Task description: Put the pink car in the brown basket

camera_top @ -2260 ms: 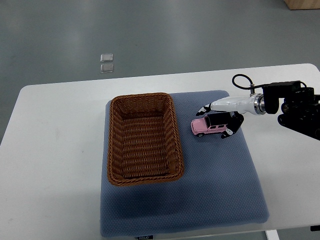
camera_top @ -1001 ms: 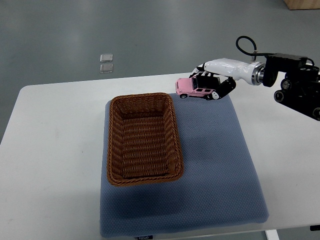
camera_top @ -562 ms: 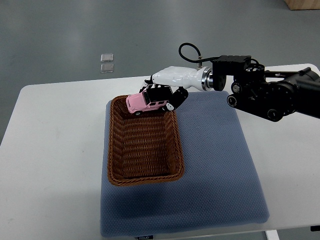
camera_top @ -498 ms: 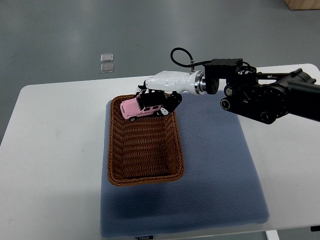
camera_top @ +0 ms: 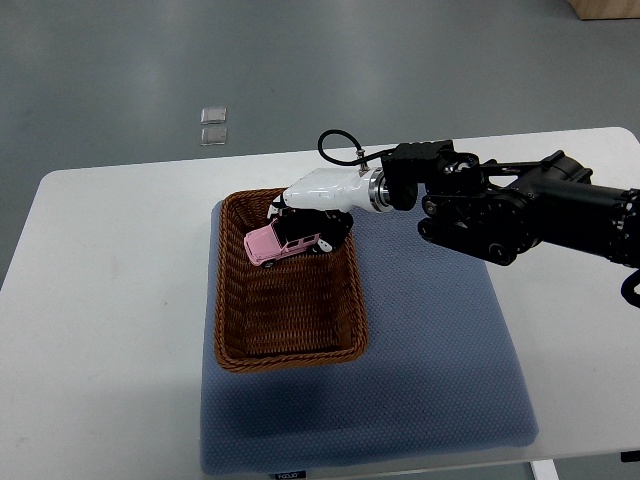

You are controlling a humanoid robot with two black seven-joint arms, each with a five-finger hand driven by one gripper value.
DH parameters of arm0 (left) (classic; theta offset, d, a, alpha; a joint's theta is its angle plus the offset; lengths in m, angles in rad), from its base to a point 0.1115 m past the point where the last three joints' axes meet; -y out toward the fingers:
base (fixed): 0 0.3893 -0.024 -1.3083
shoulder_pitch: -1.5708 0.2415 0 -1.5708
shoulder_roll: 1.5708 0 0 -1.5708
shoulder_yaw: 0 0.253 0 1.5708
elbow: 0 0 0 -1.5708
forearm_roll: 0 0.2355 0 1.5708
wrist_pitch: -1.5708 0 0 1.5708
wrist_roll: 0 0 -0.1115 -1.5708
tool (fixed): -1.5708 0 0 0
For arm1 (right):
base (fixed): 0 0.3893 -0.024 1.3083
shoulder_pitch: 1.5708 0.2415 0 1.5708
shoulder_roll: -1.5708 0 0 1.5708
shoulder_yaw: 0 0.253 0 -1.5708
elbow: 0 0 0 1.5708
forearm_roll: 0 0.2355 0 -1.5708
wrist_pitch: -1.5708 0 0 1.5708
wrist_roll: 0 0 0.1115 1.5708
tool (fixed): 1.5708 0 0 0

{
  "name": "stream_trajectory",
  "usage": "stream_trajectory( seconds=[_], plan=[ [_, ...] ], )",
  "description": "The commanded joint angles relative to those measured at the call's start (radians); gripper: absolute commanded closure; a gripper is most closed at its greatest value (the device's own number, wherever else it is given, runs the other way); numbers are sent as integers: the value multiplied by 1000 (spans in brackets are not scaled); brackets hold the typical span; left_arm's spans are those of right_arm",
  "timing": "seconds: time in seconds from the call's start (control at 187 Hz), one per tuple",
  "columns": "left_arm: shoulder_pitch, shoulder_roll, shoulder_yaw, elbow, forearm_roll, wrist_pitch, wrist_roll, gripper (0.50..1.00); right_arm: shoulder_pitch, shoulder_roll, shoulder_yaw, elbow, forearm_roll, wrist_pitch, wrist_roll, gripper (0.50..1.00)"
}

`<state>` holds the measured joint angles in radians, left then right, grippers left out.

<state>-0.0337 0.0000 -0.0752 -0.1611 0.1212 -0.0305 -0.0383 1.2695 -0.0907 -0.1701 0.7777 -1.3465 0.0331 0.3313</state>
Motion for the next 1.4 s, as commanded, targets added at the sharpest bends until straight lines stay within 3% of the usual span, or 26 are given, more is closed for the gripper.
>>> stream_trajectory(
  seconds=[0.0, 0.289, 0.712, 0.894, 1.162, 1.392],
  plan=[
    [0, 0, 0, 0, 0, 0, 0, 500, -2, 0, -12, -1, 0, -2, -2, 807],
    [0, 0, 0, 0, 0, 0, 0, 500, -6, 2, -11, -12, 3, -10, -2, 619],
    [0, 0, 0, 0, 0, 0, 0, 500, 2, -44, 83, -12, 86, -53, -2, 615],
    [0, 0, 0, 0, 0, 0, 0, 500, -18, -153, 242, -11, 348, -48, -5, 615],
    [0, 0, 0, 0, 0, 0, 0, 500, -196, -242, 431, -18, 645, -56, -26, 615],
    [0, 0, 0, 0, 0, 0, 0, 500, -344, -228, 616, -113, 879, -93, -28, 615]
  ],
)
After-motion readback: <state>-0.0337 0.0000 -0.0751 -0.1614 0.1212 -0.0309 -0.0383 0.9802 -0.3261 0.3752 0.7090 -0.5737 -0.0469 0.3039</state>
